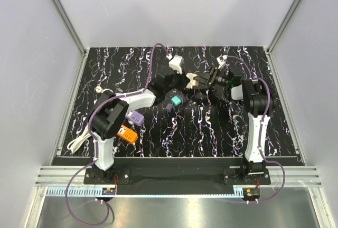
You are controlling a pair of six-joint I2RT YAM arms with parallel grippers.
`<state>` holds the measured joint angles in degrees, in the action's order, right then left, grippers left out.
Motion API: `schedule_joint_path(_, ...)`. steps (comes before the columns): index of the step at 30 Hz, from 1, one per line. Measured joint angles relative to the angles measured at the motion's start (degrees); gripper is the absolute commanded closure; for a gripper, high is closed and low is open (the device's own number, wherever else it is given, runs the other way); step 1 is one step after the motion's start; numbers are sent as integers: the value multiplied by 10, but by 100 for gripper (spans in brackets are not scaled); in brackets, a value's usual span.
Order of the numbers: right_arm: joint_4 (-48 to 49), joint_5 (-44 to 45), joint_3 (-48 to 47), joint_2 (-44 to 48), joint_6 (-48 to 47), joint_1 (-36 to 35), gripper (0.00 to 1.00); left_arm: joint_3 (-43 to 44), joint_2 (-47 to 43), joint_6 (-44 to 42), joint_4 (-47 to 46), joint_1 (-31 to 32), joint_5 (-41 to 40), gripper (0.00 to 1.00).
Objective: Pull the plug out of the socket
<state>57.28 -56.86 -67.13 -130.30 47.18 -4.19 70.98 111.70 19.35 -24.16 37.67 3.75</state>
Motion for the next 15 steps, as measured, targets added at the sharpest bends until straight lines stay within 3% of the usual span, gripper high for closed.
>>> schedule_joint_path(5,-29,4,-1,3,-23,-2,100,0,0,2,5,0,0,100)
schedule_joint_path(15,-282,85,-54,47,-156,-24,100,5,0,7,31,-8,-18,100)
